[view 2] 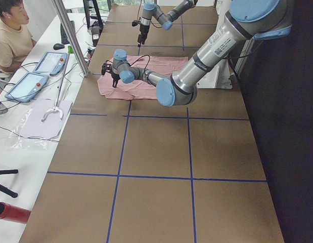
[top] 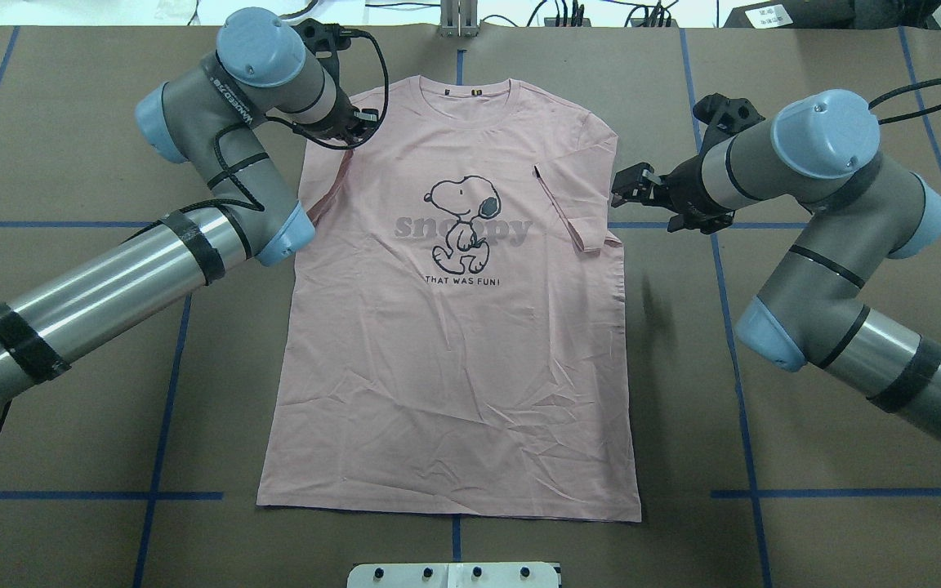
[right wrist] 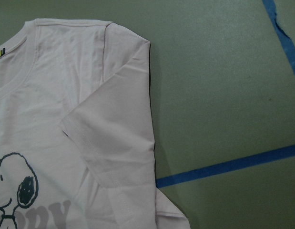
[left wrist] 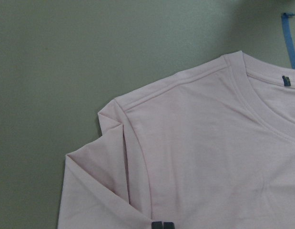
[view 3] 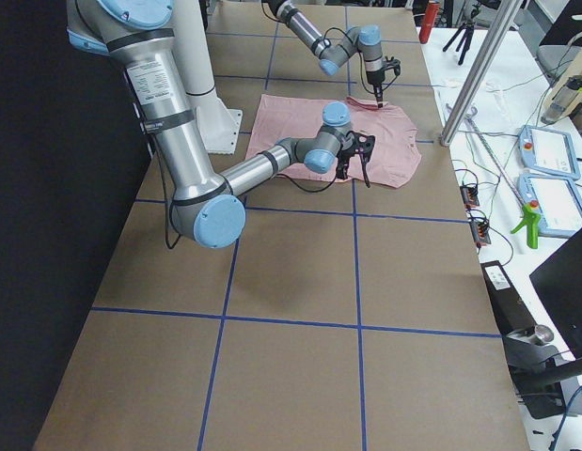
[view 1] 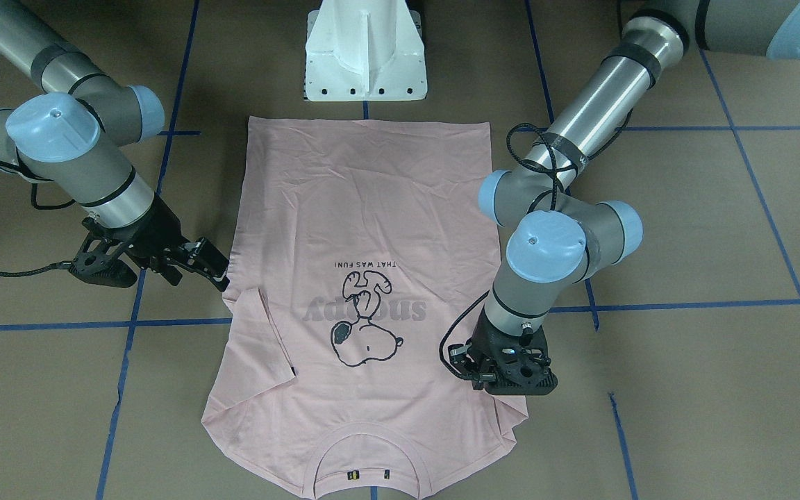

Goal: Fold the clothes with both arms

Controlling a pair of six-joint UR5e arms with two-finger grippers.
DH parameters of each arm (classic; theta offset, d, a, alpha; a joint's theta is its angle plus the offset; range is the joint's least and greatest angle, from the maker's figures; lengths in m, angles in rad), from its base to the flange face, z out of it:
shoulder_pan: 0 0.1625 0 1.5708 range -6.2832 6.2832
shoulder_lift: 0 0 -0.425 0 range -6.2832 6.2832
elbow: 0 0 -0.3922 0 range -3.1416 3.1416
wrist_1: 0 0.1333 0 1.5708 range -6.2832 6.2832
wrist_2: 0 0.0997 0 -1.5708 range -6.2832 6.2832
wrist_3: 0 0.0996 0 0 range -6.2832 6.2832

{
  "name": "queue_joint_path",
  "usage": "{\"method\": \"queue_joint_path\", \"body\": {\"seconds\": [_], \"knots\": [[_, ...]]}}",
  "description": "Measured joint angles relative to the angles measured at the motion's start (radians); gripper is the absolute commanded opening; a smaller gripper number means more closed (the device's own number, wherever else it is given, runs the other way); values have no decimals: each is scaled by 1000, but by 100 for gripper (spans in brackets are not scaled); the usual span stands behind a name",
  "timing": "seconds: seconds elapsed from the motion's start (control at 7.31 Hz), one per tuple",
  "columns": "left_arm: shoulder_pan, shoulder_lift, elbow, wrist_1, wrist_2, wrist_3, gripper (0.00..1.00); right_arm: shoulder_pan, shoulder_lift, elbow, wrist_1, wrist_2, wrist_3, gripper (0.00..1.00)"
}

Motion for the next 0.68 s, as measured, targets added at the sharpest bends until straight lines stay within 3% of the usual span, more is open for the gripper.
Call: {"method": "queue_joint_path", "body": {"seconds": [0.55, 0.68], "knots": [[14, -35, 56, -37, 53, -24, 0, -1, -1, -1, 0, 0, 1, 100], [15, -42, 70, -54, 61, -27, 53, -1, -1, -1, 0, 0, 1, 100]]}}
